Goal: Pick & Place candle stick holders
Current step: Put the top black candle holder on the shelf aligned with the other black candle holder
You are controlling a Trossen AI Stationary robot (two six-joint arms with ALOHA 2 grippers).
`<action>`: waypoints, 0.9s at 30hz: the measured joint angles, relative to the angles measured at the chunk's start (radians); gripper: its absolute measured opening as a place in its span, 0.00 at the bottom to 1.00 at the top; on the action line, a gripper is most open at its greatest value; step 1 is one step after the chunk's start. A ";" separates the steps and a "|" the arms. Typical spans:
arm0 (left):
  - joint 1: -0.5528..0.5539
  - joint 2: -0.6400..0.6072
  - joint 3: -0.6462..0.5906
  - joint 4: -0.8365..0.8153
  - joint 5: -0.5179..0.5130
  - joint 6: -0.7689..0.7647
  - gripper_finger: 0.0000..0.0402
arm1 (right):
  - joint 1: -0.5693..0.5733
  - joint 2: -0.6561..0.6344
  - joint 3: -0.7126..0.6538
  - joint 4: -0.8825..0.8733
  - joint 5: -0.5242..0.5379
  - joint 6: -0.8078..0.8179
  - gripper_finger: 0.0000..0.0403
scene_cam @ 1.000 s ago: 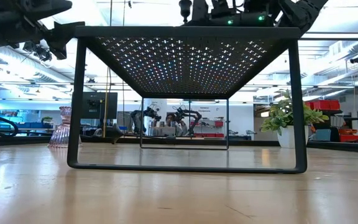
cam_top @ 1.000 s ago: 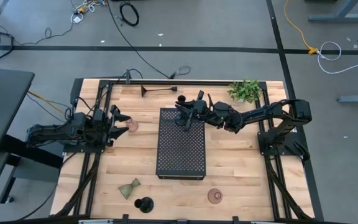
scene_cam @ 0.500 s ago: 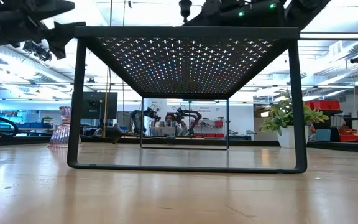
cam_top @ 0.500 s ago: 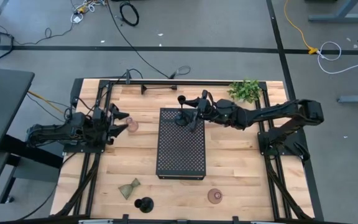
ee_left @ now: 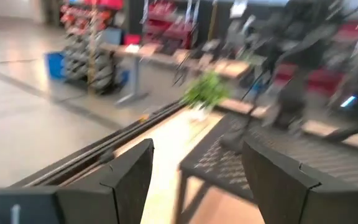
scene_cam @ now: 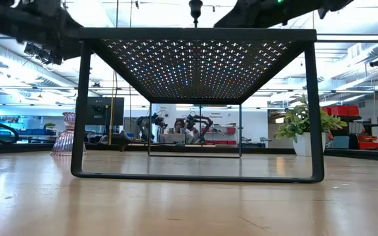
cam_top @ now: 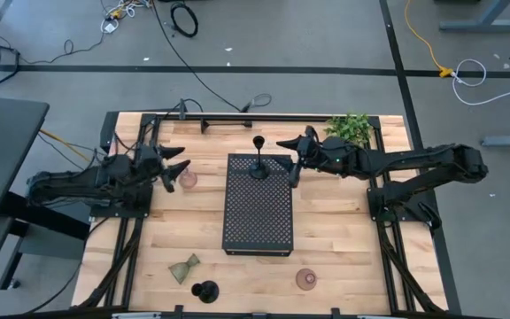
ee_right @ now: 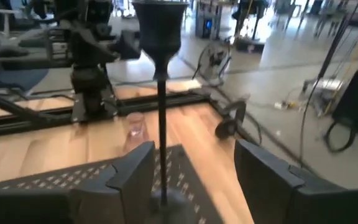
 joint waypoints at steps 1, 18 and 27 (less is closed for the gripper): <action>0.017 0.050 0.038 -0.035 -0.013 0.011 0.62 | 0.000 -0.001 0.000 -0.015 -0.001 0.011 0.55; 0.516 0.852 0.557 -0.384 0.208 0.276 0.62 | 0.086 0.000 0.000 -0.230 0.000 0.119 0.55; 0.601 1.225 0.835 -0.575 0.326 0.400 0.62 | 0.134 0.000 0.000 -0.327 0.002 0.203 0.55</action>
